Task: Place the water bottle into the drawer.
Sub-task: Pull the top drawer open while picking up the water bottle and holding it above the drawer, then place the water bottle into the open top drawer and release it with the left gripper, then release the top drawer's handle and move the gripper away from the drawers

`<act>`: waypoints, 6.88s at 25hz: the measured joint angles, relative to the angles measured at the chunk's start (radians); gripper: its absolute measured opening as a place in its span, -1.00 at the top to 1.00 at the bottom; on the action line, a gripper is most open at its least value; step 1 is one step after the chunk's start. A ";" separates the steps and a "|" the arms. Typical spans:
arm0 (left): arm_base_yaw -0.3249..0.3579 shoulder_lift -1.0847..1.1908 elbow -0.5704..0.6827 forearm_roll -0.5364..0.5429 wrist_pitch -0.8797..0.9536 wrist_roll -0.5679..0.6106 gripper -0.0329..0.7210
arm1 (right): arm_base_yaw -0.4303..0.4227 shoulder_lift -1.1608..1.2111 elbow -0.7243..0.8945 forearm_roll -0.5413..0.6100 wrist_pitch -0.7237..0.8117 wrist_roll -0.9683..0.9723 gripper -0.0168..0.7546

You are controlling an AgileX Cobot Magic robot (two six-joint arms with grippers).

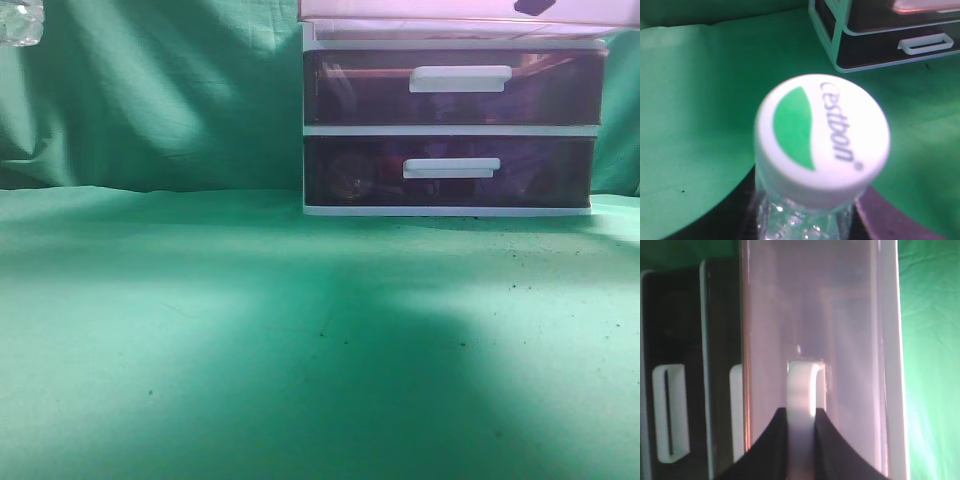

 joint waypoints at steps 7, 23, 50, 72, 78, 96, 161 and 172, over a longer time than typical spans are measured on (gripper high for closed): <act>0.000 0.000 0.000 0.000 -0.019 0.000 0.26 | 0.025 -0.038 0.063 0.086 -0.020 -0.037 0.73; -0.090 0.017 -0.061 0.000 -0.168 0.000 0.26 | 0.047 -0.113 0.218 0.119 -0.117 -0.092 0.73; -0.269 0.791 -0.935 0.140 -0.087 0.040 0.26 | 0.086 -0.116 0.227 0.157 -0.105 -0.131 0.73; -0.272 0.866 -0.944 0.034 -0.374 0.040 -0.37 | 0.093 -0.116 0.227 0.180 -0.103 -0.136 0.73; -0.302 1.011 -1.009 0.028 -0.603 0.023 -0.30 | 0.094 -0.116 0.227 0.205 -0.103 -0.138 0.73; -0.337 1.001 -1.295 0.335 0.111 -0.010 0.72 | 0.094 -0.116 0.231 0.223 -0.120 -0.166 0.73; -0.337 0.031 -0.227 0.139 0.127 0.051 0.91 | -0.052 0.262 -0.281 0.133 -0.076 -0.172 -0.13; -0.337 0.031 -0.227 0.165 0.159 0.051 0.91 | -0.040 0.237 -0.263 0.133 -0.068 -0.148 -0.13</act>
